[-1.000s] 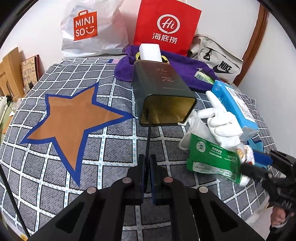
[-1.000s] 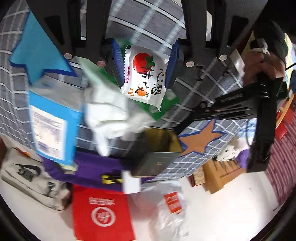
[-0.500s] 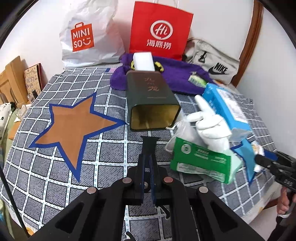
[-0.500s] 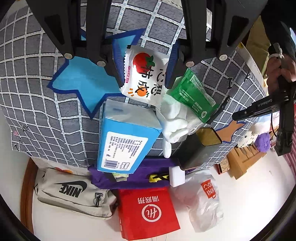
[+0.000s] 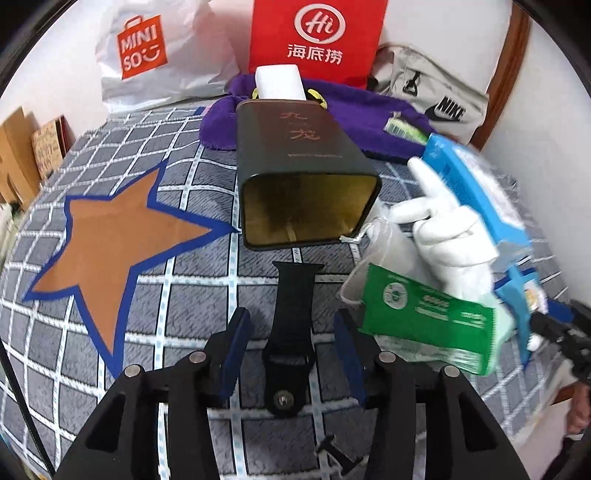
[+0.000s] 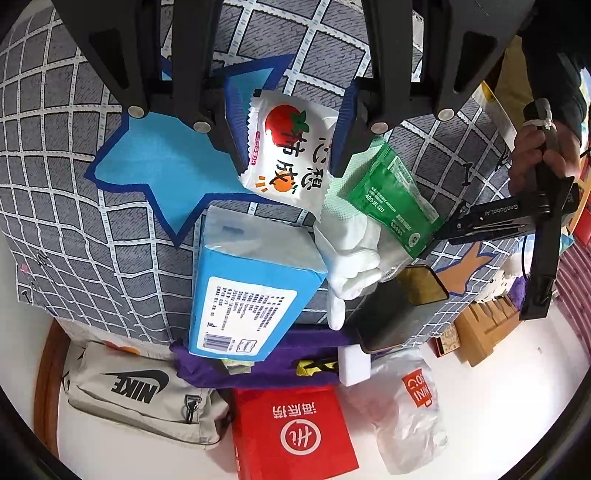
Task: Organize soft objects
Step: 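Carry the snack packet with the right tool while the left tool carries the strap to the towel, then open the right tool over the towel while the left tool releases the strap beside the yellow pouch, then grasp the long green sachet with the right tool while the left tool moves toward the white glove, then lift the green sachet with the right tool while the left tool grasps the white glove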
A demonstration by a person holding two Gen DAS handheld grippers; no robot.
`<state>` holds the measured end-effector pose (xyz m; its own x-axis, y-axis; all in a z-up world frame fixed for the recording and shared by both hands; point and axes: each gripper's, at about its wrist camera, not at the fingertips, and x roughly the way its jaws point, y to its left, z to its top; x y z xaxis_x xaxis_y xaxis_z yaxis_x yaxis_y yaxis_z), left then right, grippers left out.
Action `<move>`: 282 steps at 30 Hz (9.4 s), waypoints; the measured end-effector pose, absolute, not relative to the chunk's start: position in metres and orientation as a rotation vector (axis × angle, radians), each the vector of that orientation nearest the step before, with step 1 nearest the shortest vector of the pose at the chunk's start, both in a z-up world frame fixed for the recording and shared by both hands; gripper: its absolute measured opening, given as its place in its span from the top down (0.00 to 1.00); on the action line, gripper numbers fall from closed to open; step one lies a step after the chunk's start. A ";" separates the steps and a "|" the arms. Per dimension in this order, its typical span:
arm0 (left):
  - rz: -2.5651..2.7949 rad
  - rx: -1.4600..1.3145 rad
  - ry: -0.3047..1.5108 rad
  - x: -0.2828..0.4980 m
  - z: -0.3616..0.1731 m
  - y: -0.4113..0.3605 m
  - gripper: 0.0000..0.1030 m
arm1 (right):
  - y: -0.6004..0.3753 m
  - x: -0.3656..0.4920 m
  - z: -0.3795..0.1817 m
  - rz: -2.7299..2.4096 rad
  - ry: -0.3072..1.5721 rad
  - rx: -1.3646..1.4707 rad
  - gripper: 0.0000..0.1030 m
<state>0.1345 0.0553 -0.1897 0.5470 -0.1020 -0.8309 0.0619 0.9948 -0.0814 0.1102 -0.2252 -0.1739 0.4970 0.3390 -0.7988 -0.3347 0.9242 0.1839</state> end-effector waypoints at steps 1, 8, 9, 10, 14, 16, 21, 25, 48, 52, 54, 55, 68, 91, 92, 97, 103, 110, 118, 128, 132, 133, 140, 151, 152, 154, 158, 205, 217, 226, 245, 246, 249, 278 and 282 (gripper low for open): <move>-0.086 -0.013 0.984 0.135 -0.191 0.052 0.59 | -0.225 0.112 -0.175 0.408 0.971 0.004 0.58; -0.098 -0.024 0.989 0.132 -0.185 0.054 0.81 | -0.225 0.115 -0.169 0.407 0.962 -0.011 0.58; -0.097 -0.029 0.988 0.131 -0.184 0.056 0.81 | -0.225 0.115 -0.166 0.410 0.955 -0.013 0.58; -0.095 -0.038 0.981 0.128 -0.180 0.059 0.81 | -0.226 0.116 -0.164 0.412 0.949 -0.015 0.58; -0.103 -0.080 0.966 0.124 -0.162 0.067 0.81 | -0.224 0.116 -0.151 0.428 0.919 -0.023 0.58; -0.112 -0.091 0.954 0.122 -0.153 0.069 0.81 | -0.224 0.117 -0.144 0.434 0.904 -0.023 0.58; -0.119 -0.097 0.916 0.120 -0.129 0.066 0.81 | -0.223 0.117 -0.127 0.469 0.866 -0.005 0.58; -0.126 -0.097 0.881 0.125 -0.109 0.062 0.81 | -0.222 0.124 -0.117 0.466 0.853 0.004 0.58; -0.114 -0.103 0.814 0.188 -0.054 0.040 0.80 | -0.224 0.194 -0.055 0.467 0.755 0.010 0.58; -0.112 -0.120 0.814 0.204 -0.049 0.040 0.80 | -0.222 0.211 -0.046 0.472 0.743 0.007 0.58; -0.114 -0.126 0.812 0.211 -0.047 0.040 0.80 | -0.221 0.220 -0.042 0.476 0.737 0.003 0.58; -0.113 -0.127 0.811 0.215 -0.046 0.039 0.80 | -0.221 0.223 -0.041 0.476 0.734 0.001 0.58; -0.115 -0.168 0.823 0.266 -0.053 0.038 0.80 | -0.219 0.285 -0.044 0.477 0.749 -0.022 0.58; -0.131 -0.225 0.930 0.366 -0.107 0.032 0.80 | -0.191 0.390 -0.091 0.529 0.840 -0.030 0.58; -0.129 -0.222 0.933 0.368 -0.110 0.032 0.80 | -0.191 0.393 -0.097 0.531 0.854 -0.029 0.58; -0.113 -0.207 0.962 0.383 -0.127 0.035 0.80 | -0.185 0.406 -0.132 0.533 0.950 -0.028 0.57; -0.104 -0.196 0.987 0.394 -0.138 0.033 0.80 | -0.182 0.413 -0.154 0.506 0.997 -0.069 0.57; -0.125 -0.192 1.000 0.400 -0.144 0.025 0.80 | -0.186 0.423 -0.171 0.477 1.051 -0.079 0.57; -0.138 -0.205 1.006 0.401 -0.147 0.025 0.79 | -0.189 0.426 -0.173 0.466 1.058 -0.076 0.53; -0.146 -0.233 1.026 0.398 -0.143 0.030 0.78 | -0.186 0.423 -0.165 0.462 1.034 -0.096 0.41; -0.149 -0.235 1.033 0.391 -0.137 0.030 0.78 | -0.187 0.416 -0.152 0.452 1.011 -0.093 0.34; -0.149 -0.234 1.032 0.387 -0.134 0.030 0.78 | -0.187 0.414 -0.150 0.446 1.005 -0.096 0.31; -0.170 -0.229 0.977 0.358 -0.106 0.028 0.77 | -0.193 0.382 -0.122 0.428 0.958 -0.096 0.30; -0.135 -0.241 0.883 0.282 -0.066 0.038 0.68 | -0.216 0.292 -0.077 0.407 0.846 -0.005 0.30; -0.134 -0.245 0.875 0.275 -0.064 0.039 0.68 | -0.217 0.283 -0.076 0.409 0.845 0.003 0.30; -0.136 -0.252 0.867 0.260 -0.061 0.040 0.67 | -0.217 0.266 -0.075 0.423 0.851 0.018 0.30; -0.146 -0.265 0.864 0.232 -0.061 0.042 0.67 | -0.217 0.230 -0.075 0.437 0.844 0.024 0.30; -0.088 -0.310 0.988 0.124 -0.149 0.095 0.67 | -0.117 0.102 -0.161 0.789 0.870 -0.282 0.59; -0.192 -0.205 1.017 0.124 -0.151 0.032 0.67 | -0.224 0.101 -0.159 0.553 0.873 -0.069 0.59; -0.307 -0.150 1.039 0.131 -0.155 -0.020 0.57 | -0.263 0.106 -0.176 0.461 0.888 -0.021 0.59; -0.243 0.018 1.040 0.159 -0.184 -0.080 0.50 | -0.281 0.116 -0.200 0.445 0.930 0.008 0.59; -0.241 0.015 1.032 0.159 -0.184 -0.079 0.51 | -0.281 0.117 -0.201 0.443 0.934 0.005 0.59; -0.242 -0.006 1.021 0.159 -0.183 -0.074 0.68 | -0.278 0.118 -0.204 0.439 0.943 -0.002 0.59; -0.237 -0.223 0.892 0.118 -0.124 0.002 0.90 | -0.251 0.098 -0.170 0.475 0.916 -0.022 0.59; -0.229 -0.223 0.881 0.116 -0.114 0.008 0.90 | -0.249 0.096 -0.155 0.482 0.885 -0.023 0.59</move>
